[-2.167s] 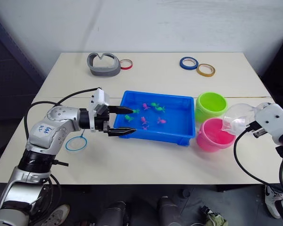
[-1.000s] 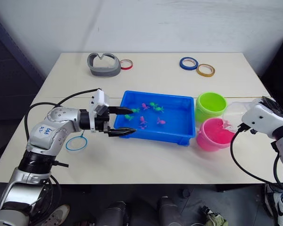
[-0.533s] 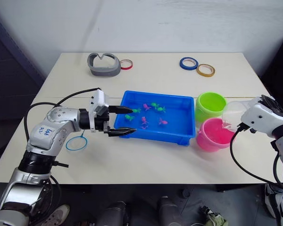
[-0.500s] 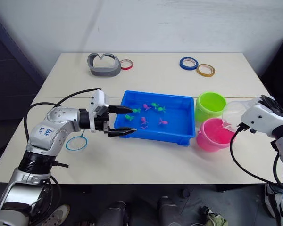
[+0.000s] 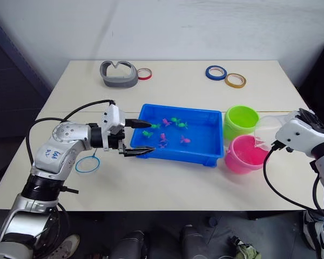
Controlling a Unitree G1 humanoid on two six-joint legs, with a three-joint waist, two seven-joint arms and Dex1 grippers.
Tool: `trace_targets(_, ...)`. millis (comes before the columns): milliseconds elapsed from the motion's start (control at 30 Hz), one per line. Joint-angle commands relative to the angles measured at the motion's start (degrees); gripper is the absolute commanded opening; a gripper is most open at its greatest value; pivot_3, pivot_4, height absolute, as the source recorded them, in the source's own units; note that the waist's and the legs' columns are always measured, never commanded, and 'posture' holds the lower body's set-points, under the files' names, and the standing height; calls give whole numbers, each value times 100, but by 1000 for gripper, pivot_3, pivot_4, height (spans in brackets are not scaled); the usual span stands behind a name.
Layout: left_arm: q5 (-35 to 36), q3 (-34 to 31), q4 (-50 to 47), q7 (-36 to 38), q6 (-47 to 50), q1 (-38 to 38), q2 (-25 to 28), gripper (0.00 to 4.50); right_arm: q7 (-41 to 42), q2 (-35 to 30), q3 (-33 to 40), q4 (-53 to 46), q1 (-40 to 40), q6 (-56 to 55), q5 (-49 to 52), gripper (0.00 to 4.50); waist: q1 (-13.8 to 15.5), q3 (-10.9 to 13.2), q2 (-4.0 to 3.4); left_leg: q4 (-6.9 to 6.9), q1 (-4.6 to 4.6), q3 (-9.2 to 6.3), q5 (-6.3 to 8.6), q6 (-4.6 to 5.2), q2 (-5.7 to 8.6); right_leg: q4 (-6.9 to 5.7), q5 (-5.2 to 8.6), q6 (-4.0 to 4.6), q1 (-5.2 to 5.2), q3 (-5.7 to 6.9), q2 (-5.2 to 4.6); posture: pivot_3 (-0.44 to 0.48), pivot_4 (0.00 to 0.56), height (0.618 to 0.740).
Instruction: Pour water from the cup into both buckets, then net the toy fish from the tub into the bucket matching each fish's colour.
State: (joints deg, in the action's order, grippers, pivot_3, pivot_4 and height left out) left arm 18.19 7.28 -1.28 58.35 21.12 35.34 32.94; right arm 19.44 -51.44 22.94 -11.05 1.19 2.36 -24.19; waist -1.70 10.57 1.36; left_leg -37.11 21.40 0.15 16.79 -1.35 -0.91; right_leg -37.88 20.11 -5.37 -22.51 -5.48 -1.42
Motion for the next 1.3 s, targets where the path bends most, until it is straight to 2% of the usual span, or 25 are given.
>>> trace_targets(33, -18, -44, -85, 23, -149, 19, -24, 4500, -51, -144, 110, -51, 109, -54, -24, 36, 1, 0, 0, -1, 0, 0, 0, 0, 0, 0, 0, 0, 0, 0, 0, 0, 150, 740)
trace_targets(233, 199, -119, -98, 117, 83, 23, -75, 4500, 126, -25, 141, -100, 143, 193, 209, 36, -5, 0, 0, -1, 0, 0, 0, 1, 0, -1, 0, 0, 0, -1, 0, 0, 150, 740)
trace_targets(500, 647, -285, -73, 289, 590, 192, -72, 4500, 779, 430, 407, -372, 358, 1826, 1315, 36, -4, 0, 0, -4, -1, 1, 0, 1, -1, -8, 0, -1, 1, 0, -1, 0, 150, 740)
trace_targets(700, 782, -369, -52, 387, 767, 281, 6, 4500, 635, 560, 356, -274, 758, 2424, 1592, 36, -9, 0, 0, -5, -3, 0, 0, 2, -2, -10, -1, -1, 1, 2, 0, 0, 150, 740)
trace_targets(900, 556, -430, 210, 287, 447, 457, 44, 4500, 79, 561, -43, 377, 1596, 2184, 1402, 36, -22, 0, 0, -5, -5, 5, -2, 5, 0, -9, -3, -5, -1, -4, -1, 0, 150, 740)
trace_targets(1100, 267, -455, 597, 219, 43, 606, 139, 4500, -617, 584, -777, 1436, 2624, 1682, 1005, 36, -47, 0, 0, -5, -3, 14, -3, 8, 0, -8, -5, -8, -7, -10, -3, 0, 150, 740)
trace_targets(1300, 202, -493, 843, 281, -98, 716, 231, 4500, -1181, 611, -1400, 2335, 3312, 1208, 602, 36, -62, 0, 0, -4, 3, 15, -3, 8, 1, -8, -5, -8, -13, -10, -5, 0, 150, 740)
